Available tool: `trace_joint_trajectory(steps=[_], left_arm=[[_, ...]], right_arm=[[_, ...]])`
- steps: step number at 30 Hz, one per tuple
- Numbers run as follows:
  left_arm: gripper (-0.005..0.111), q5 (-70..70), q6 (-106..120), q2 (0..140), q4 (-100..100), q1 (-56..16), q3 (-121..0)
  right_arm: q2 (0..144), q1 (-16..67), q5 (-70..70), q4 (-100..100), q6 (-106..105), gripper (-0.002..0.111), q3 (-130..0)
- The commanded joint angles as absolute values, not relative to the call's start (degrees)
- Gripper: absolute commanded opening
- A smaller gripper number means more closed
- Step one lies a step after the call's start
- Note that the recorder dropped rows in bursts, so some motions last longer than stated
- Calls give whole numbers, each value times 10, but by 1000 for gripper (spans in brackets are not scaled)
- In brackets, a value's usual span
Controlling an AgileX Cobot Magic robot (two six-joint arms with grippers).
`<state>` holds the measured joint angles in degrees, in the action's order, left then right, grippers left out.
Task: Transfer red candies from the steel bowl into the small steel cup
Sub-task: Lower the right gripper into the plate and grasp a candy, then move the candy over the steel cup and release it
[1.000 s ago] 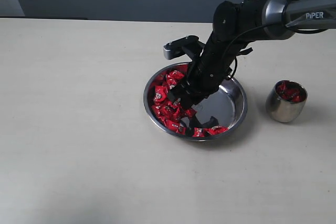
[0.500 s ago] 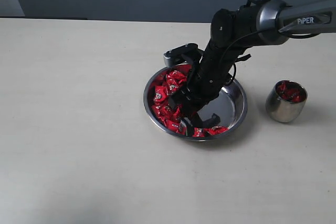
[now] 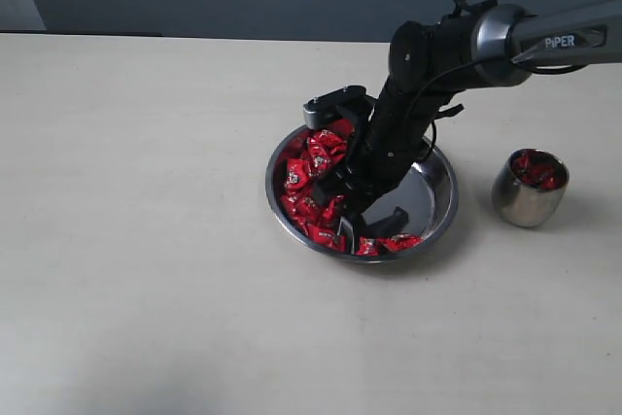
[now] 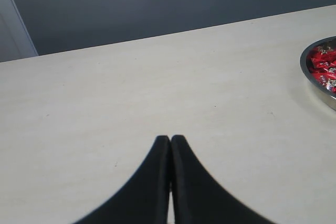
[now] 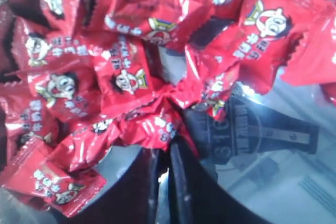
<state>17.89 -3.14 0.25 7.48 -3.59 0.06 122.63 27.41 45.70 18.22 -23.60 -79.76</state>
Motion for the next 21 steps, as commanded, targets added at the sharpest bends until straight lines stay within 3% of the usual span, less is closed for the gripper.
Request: trace_joint_trajectory(steps=[1,15,21], left_arm=[[0,176,-35,0,76,-42,0],[0,176,-35,0,76,-42,0],[0,176,-35,0,76,-42,0]], right_arm=[[1222,274,464,178,-240,3,-797],[1109,273,470,32,-146,4,-797],[1042,177,509,18,-113,4,-797]])
